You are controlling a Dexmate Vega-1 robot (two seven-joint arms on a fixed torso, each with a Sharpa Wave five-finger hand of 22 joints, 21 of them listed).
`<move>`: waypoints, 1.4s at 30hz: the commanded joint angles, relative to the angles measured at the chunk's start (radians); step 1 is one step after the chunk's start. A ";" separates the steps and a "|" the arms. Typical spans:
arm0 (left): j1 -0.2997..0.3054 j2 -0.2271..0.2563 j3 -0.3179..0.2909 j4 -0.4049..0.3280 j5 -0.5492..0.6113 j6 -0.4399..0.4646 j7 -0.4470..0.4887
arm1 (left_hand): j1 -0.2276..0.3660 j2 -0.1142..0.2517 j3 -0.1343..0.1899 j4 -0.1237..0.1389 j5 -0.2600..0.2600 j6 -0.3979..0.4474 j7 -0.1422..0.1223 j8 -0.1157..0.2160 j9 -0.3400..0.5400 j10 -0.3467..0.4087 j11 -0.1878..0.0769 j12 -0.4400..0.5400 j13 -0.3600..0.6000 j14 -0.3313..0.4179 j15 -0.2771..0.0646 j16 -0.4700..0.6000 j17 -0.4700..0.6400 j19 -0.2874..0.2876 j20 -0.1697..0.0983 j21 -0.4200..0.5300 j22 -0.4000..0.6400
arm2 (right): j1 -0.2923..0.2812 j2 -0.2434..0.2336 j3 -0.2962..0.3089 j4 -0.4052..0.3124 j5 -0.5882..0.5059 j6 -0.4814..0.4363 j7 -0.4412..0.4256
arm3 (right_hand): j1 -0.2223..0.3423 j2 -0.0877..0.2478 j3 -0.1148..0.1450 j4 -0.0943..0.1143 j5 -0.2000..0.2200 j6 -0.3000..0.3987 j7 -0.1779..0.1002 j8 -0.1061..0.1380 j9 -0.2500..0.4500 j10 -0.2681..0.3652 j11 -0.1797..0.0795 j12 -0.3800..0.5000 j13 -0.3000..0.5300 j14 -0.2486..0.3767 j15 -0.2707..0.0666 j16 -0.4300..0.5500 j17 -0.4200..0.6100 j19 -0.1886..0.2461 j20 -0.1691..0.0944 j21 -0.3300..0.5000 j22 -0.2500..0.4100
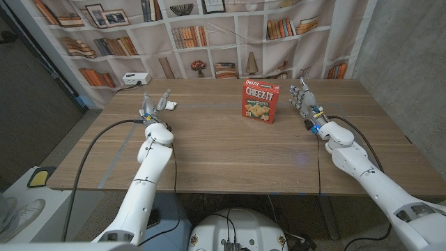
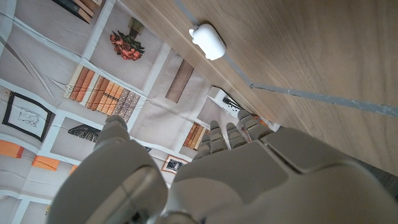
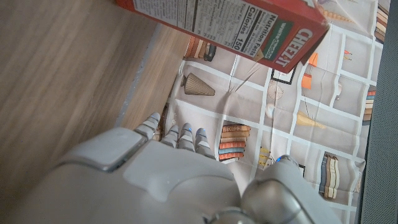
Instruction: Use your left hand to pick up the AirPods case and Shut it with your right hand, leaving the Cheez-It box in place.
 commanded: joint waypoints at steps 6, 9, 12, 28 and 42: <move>-0.040 0.058 0.022 0.060 0.036 -0.005 0.003 | 0.015 0.002 0.002 -0.008 -0.001 0.009 -0.002 0.007 0.002 0.014 -0.003 0.008 0.000 0.012 -0.007 0.006 0.001 0.010 -0.004 0.004 0.003 | 0.021 -0.005 -0.007 0.022 -0.008 0.001 0.016 | 0.010 0.008 0.007 -0.003 0.008 -0.005 0.002 0.002 0.003 -0.004 0.008 0.003 0.001 -0.090 -0.006 0.005 0.002 -0.006 0.000 0.005 0.005; -0.041 0.067 0.024 0.059 0.039 0.005 -0.007 | 0.015 0.002 0.002 -0.009 -0.002 0.010 0.000 0.007 0.002 0.014 0.001 0.008 0.000 0.013 -0.006 0.006 0.001 0.010 -0.003 0.004 0.003 | 0.018 -0.004 -0.006 0.011 -0.006 -0.012 0.003 | 0.010 0.008 0.008 -0.003 0.008 -0.005 0.002 0.003 0.003 -0.005 0.006 0.003 0.001 -0.090 -0.006 0.005 0.002 -0.006 0.000 0.005 0.005; -0.037 0.078 0.025 0.057 0.037 0.002 -0.021 | 0.017 0.002 0.002 -0.010 -0.003 0.011 0.003 0.007 0.002 0.015 0.004 0.008 0.000 0.013 -0.003 0.006 0.001 0.010 -0.001 0.004 0.003 | 0.019 -0.002 -0.007 0.013 -0.007 -0.008 0.004 | 0.011 0.010 0.008 -0.003 0.007 -0.005 0.002 0.003 0.003 -0.005 0.006 0.003 0.001 -0.090 -0.006 0.005 0.002 -0.007 0.001 0.005 0.005; -0.079 0.113 0.059 0.107 0.080 0.036 -0.028 | 0.046 0.019 0.014 -0.022 -0.006 0.026 0.009 0.011 0.002 0.045 -0.003 0.018 0.000 0.021 0.000 0.007 0.001 0.014 0.014 0.004 0.002 | 0.005 0.006 -0.009 -0.006 -0.007 -0.015 -0.017 | 0.015 0.016 0.010 -0.005 0.007 -0.003 -0.004 0.004 0.003 -0.002 -0.010 0.004 0.001 -0.090 -0.006 0.007 0.002 -0.009 0.005 0.007 0.005; -0.125 0.126 0.087 0.200 0.087 -0.028 0.054 | 0.109 -0.001 0.013 -0.041 -0.015 -0.189 -0.115 -0.021 0.008 0.112 -0.047 0.036 0.010 0.059 -0.032 0.010 0.002 0.045 -0.016 0.007 0.002 | -0.005 0.003 -0.008 -0.020 -0.005 -0.021 -0.020 | 0.018 0.020 0.011 -0.007 0.006 0.001 -0.006 0.005 0.003 0.002 -0.015 0.006 0.001 -0.088 -0.008 0.009 0.002 -0.010 0.006 0.008 0.005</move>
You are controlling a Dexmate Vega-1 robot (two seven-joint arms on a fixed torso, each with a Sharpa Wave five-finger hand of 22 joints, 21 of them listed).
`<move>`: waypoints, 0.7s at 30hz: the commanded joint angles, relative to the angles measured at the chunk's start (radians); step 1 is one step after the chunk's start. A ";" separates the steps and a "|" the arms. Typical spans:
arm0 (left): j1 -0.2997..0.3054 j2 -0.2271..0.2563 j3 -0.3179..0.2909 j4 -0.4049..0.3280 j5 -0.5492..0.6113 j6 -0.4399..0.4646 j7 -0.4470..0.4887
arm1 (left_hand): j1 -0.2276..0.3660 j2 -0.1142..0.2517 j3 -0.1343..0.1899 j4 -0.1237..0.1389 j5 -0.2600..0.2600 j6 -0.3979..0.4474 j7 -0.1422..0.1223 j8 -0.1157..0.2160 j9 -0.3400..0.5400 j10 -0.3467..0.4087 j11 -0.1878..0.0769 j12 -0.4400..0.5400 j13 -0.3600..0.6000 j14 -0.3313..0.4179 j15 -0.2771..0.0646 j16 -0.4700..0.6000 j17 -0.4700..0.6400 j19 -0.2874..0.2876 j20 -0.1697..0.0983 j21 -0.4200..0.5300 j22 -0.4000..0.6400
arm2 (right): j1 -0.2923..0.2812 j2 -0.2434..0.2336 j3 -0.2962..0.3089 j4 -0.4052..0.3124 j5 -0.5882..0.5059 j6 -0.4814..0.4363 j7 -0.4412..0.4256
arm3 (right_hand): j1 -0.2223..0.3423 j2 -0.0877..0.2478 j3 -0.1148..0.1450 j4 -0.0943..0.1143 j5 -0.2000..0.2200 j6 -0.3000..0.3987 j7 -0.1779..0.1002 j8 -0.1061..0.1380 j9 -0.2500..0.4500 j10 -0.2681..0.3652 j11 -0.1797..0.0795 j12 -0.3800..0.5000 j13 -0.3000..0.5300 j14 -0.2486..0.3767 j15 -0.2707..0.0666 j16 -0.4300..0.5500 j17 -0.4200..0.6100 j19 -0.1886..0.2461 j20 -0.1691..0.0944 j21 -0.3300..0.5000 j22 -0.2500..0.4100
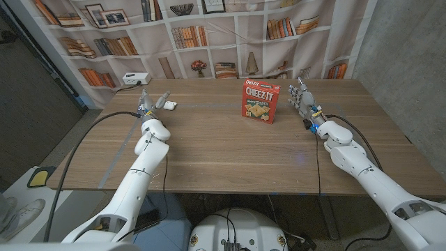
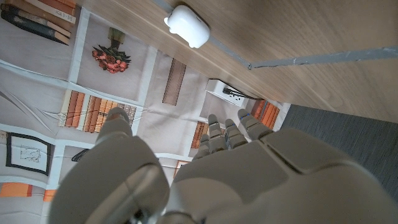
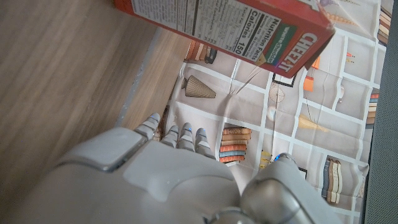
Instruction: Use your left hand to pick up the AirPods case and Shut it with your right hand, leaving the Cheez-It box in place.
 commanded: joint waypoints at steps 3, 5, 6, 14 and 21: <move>-0.027 0.019 0.027 0.057 0.010 -0.026 0.052 | 0.032 -0.004 0.001 -0.009 -0.001 -0.149 -0.013 -0.005 0.003 0.030 -0.012 0.011 0.005 0.020 -0.011 0.007 0.002 0.020 -0.006 0.005 0.002 | -0.021 -0.006 0.005 -0.030 0.001 -0.008 -0.021 | 0.006 0.009 0.006 -0.002 0.006 0.001 -0.007 0.005 0.003 0.003 -0.006 0.006 0.001 -0.088 -0.008 0.005 0.001 -0.007 0.003 0.008 0.005; -0.027 0.019 0.030 0.064 0.013 -0.028 0.064 | 0.038 -0.006 0.001 -0.010 -0.001 -0.163 -0.007 -0.003 0.003 0.037 -0.015 0.013 0.006 0.020 -0.010 0.006 0.002 0.019 -0.004 0.004 0.002 | -0.020 -0.008 0.006 -0.030 0.006 -0.009 -0.010 | 0.007 0.010 0.006 -0.002 0.006 0.002 -0.006 0.005 0.003 0.003 -0.008 0.006 0.001 -0.088 -0.008 0.005 0.001 -0.006 0.003 0.008 0.005; -0.027 0.020 0.030 0.066 0.010 -0.033 0.067 | 0.044 -0.009 0.001 -0.012 -0.001 -0.172 -0.009 0.000 0.003 0.042 -0.018 0.014 0.006 0.022 -0.014 0.006 0.002 0.020 -0.008 0.004 0.002 | -0.023 -0.009 0.006 -0.035 0.000 -0.007 -0.021 | 0.007 0.010 0.006 -0.002 0.005 0.002 -0.007 0.005 0.003 0.003 -0.008 0.006 0.001 -0.089 -0.009 0.005 0.001 -0.007 0.004 0.008 0.005; -0.039 0.031 0.052 0.093 0.037 -0.028 0.103 | 0.122 -0.009 0.017 -0.023 0.007 -0.190 0.044 0.023 0.003 0.085 -0.023 0.026 0.011 0.045 -0.026 0.010 0.002 0.046 -0.021 0.008 0.001 | -0.015 -0.019 -0.001 -0.042 -0.008 -0.020 -0.011 | 0.009 0.013 0.007 -0.003 0.005 0.002 -0.008 0.005 0.003 0.003 -0.008 0.005 0.001 -0.089 -0.009 0.005 0.001 -0.009 0.008 0.008 0.005; -0.045 0.024 0.062 0.128 0.045 -0.048 0.162 | 0.225 -0.025 0.026 -0.026 0.029 -0.144 0.092 0.043 0.003 0.134 -0.036 0.040 0.019 0.094 -0.046 0.016 0.001 0.083 -0.026 0.009 -0.001 | -0.021 -0.016 0.003 -0.049 0.002 -0.027 -0.016 | 0.015 0.020 0.011 -0.005 0.005 -0.001 -0.009 0.004 0.003 0.000 -0.011 0.004 0.001 -0.092 -0.010 0.005 0.001 -0.012 0.011 0.007 0.005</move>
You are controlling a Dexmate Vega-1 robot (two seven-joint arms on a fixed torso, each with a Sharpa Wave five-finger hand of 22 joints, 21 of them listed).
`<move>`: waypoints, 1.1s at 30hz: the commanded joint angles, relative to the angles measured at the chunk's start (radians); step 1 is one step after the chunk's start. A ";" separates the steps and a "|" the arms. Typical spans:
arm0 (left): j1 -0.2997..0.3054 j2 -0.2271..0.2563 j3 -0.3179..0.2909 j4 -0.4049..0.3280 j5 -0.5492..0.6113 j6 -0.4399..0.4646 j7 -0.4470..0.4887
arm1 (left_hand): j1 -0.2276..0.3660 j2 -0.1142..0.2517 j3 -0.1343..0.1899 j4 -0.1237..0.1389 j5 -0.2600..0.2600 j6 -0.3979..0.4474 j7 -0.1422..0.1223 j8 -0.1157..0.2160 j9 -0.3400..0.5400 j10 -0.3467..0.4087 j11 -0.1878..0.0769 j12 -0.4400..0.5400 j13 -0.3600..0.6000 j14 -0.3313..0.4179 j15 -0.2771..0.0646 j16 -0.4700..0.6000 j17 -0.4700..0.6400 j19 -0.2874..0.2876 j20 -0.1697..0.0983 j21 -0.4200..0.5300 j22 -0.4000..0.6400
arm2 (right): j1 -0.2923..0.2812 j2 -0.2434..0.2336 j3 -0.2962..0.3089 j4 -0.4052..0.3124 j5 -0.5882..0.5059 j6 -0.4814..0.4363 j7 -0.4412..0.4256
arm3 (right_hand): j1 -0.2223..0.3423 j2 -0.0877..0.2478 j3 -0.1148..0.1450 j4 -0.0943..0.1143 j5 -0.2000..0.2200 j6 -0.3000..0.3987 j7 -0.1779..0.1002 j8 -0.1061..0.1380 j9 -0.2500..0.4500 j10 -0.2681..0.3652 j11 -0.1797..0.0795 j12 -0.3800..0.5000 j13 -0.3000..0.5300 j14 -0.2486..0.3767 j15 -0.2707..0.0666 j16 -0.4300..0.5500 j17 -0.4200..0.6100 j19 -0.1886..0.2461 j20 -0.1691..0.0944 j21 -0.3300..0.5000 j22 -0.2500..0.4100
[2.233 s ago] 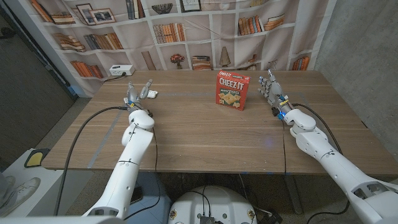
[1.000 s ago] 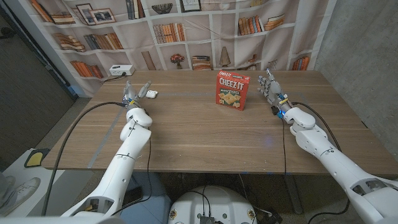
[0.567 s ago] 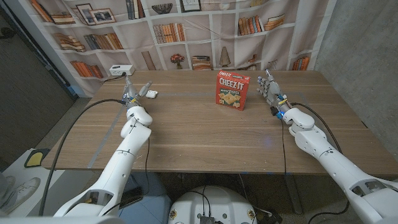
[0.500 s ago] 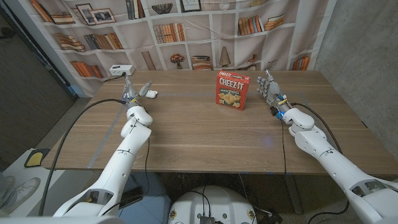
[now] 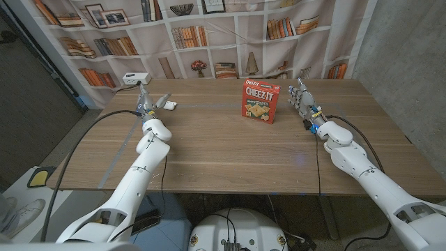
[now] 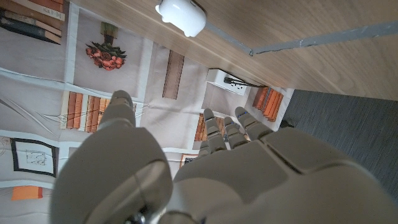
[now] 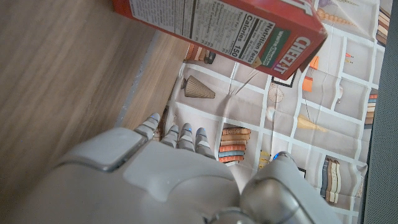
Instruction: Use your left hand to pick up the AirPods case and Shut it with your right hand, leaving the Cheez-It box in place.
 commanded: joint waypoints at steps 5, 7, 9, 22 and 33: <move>-0.020 -0.002 0.027 0.069 0.009 -0.013 0.075 | 0.073 -0.018 0.007 0.001 0.029 -0.118 0.026 0.015 0.003 0.039 0.001 0.013 0.007 0.040 -0.006 0.005 0.000 0.035 0.003 0.005 0.001 | -0.010 -0.006 0.004 -0.018 0.003 -0.012 -0.004 | 0.008 0.013 0.009 -0.002 0.004 -0.005 -0.004 0.004 0.003 -0.005 -0.004 0.004 0.001 -0.092 -0.009 0.005 0.001 -0.006 0.006 0.004 0.005; -0.021 -0.006 0.015 0.078 -0.019 -0.039 0.067 | 0.080 -0.022 0.006 0.002 0.032 -0.118 0.026 0.014 0.003 0.038 0.001 0.012 0.008 0.041 -0.006 0.004 0.000 0.036 0.003 0.004 0.001 | -0.014 -0.012 0.004 -0.026 -0.002 -0.016 -0.010 | 0.009 0.014 0.009 -0.003 0.004 -0.004 -0.005 0.004 0.003 -0.006 -0.005 0.004 0.001 -0.091 -0.008 0.005 0.001 -0.006 0.005 0.004 0.005; -0.025 0.001 0.019 0.074 -0.020 -0.022 0.043 | 0.086 -0.026 0.004 0.003 0.036 -0.125 0.026 0.010 0.003 0.034 0.002 0.009 0.008 0.039 -0.006 0.002 0.000 0.035 0.003 0.002 0.001 | -0.016 -0.015 0.005 -0.029 -0.003 -0.015 -0.010 | 0.010 0.015 0.010 -0.004 0.004 -0.004 -0.005 0.004 0.003 -0.005 -0.005 0.004 0.001 -0.092 -0.009 0.005 0.001 -0.006 0.005 0.004 0.005; -0.040 0.007 0.011 0.097 -0.056 -0.031 0.017 | 0.115 -0.059 -0.033 0.025 0.075 -0.222 -0.006 -0.015 0.005 -0.003 -0.016 -0.010 0.014 -0.031 0.005 -0.017 0.001 -0.014 0.000 -0.014 0.003 | -0.026 -0.017 0.007 -0.041 0.002 -0.025 -0.013 | 0.016 0.019 0.012 -0.007 0.002 -0.005 -0.006 0.004 0.003 -0.005 -0.006 0.004 0.001 -0.092 -0.010 0.006 0.001 -0.008 0.010 0.004 0.005; -0.042 0.009 0.018 0.105 -0.052 -0.011 0.006 | 0.118 -0.062 -0.061 0.042 0.109 -0.264 0.014 -0.013 0.006 -0.026 -0.051 -0.008 0.043 -0.100 0.035 -0.018 0.004 -0.088 0.017 -0.021 0.004 | -0.031 -0.018 0.004 -0.048 -0.004 -0.022 -0.016 | 0.021 0.023 0.015 -0.010 0.000 -0.006 -0.007 0.004 0.003 -0.007 -0.009 0.003 0.001 -0.092 -0.009 0.006 0.000 -0.010 0.014 0.004 0.005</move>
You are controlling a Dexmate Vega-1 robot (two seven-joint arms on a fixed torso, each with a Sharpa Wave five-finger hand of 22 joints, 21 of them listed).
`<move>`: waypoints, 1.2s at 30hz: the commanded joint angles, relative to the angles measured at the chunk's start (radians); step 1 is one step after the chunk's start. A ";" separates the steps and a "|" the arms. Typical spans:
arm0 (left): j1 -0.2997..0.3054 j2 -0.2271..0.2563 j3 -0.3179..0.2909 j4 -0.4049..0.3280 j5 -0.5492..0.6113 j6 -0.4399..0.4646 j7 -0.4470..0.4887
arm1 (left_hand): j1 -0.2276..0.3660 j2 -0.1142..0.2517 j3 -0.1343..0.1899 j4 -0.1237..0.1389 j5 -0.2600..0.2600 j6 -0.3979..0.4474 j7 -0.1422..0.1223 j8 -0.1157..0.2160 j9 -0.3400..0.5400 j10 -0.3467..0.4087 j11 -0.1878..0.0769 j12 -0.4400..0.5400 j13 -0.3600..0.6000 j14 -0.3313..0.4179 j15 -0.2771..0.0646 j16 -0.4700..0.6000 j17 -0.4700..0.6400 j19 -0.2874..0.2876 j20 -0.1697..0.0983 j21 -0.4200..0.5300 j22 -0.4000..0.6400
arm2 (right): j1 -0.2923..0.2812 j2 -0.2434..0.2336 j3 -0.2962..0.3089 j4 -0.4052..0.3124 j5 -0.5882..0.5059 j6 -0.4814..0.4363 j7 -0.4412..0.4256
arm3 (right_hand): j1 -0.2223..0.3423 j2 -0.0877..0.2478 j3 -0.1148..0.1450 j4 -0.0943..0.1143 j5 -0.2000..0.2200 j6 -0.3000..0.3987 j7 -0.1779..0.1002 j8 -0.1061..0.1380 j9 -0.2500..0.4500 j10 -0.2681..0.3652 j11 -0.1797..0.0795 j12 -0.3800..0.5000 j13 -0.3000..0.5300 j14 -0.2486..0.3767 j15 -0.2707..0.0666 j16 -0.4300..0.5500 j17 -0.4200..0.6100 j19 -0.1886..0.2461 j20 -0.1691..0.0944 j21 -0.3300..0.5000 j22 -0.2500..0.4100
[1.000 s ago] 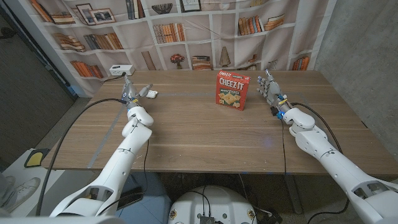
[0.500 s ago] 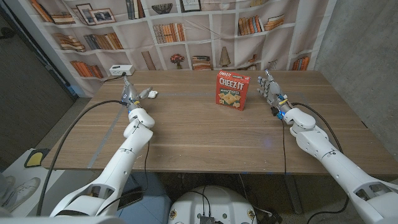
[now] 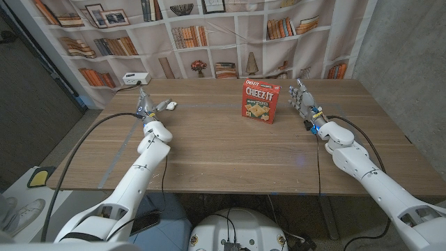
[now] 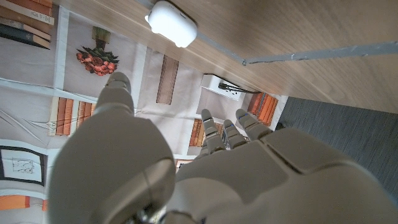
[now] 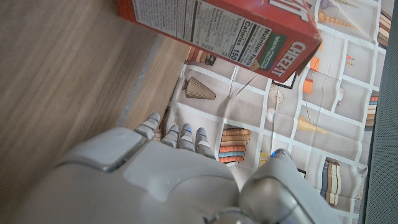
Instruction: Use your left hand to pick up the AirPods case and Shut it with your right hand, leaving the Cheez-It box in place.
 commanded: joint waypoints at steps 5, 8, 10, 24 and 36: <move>-0.016 0.009 0.016 0.019 0.008 0.045 -0.033 | 0.004 -0.010 -0.020 0.009 0.023 -0.271 0.012 0.002 0.001 -0.038 0.000 -0.004 0.025 -0.056 0.016 -0.005 0.003 -0.043 0.018 -0.001 0.004 | -0.013 -0.005 0.001 -0.022 -0.001 -0.007 -0.009 | 0.005 0.007 0.008 -0.004 0.000 -0.007 -0.009 0.003 0.003 -0.003 -0.007 0.004 0.001 -0.094 -0.008 0.006 0.000 -0.005 0.011 0.004 0.005; -0.020 0.014 0.024 0.029 0.015 0.047 -0.034 | 0.002 -0.013 -0.026 0.011 0.026 -0.279 0.013 0.001 0.001 -0.045 0.002 -0.002 0.030 -0.062 0.018 -0.003 0.003 -0.047 0.018 0.002 0.004 | -0.014 -0.009 0.000 -0.027 -0.002 -0.013 -0.008 | 0.006 0.007 0.009 -0.005 -0.001 -0.007 -0.009 0.003 0.003 -0.003 -0.008 0.004 0.001 -0.094 -0.007 0.006 0.000 -0.006 0.013 0.004 0.005; -0.023 0.005 0.022 0.038 0.014 0.050 -0.020 | 0.001 -0.014 -0.028 0.012 0.028 -0.277 0.018 0.002 0.001 -0.046 0.003 -0.001 0.032 -0.063 0.017 -0.002 0.004 -0.047 0.018 0.003 0.004 | -0.019 -0.010 0.001 -0.037 -0.006 -0.017 -0.020 | 0.006 0.008 0.009 -0.005 -0.001 -0.008 -0.010 0.003 0.003 -0.003 -0.008 0.004 0.001 -0.095 -0.006 0.005 0.000 -0.007 0.013 0.003 0.005; -0.039 -0.010 0.017 0.072 -0.018 0.041 -0.034 | 0.025 0.003 -0.035 0.013 0.044 -0.289 0.041 0.007 0.000 -0.034 -0.026 0.033 0.065 -0.067 0.007 0.007 0.006 -0.063 0.027 0.009 0.004 | -0.017 -0.006 0.000 -0.029 0.000 -0.010 -0.006 | 0.010 0.010 0.011 -0.008 -0.003 -0.011 -0.011 0.002 0.003 -0.007 -0.010 0.002 0.001 -0.097 -0.004 0.005 0.000 -0.011 0.018 0.003 0.005; -0.062 -0.013 0.018 0.090 -0.027 0.054 -0.055 | 0.034 0.011 -0.043 0.016 0.052 -0.299 0.079 0.005 0.000 -0.036 -0.025 0.055 0.089 -0.077 0.015 0.006 0.007 -0.078 0.027 0.008 0.005 | -0.018 -0.008 0.000 -0.033 0.003 -0.019 -0.006 | 0.012 0.010 0.011 -0.010 -0.004 -0.011 -0.011 0.002 0.003 -0.006 -0.011 0.003 0.001 -0.097 -0.004 0.006 0.000 -0.011 0.020 0.004 0.005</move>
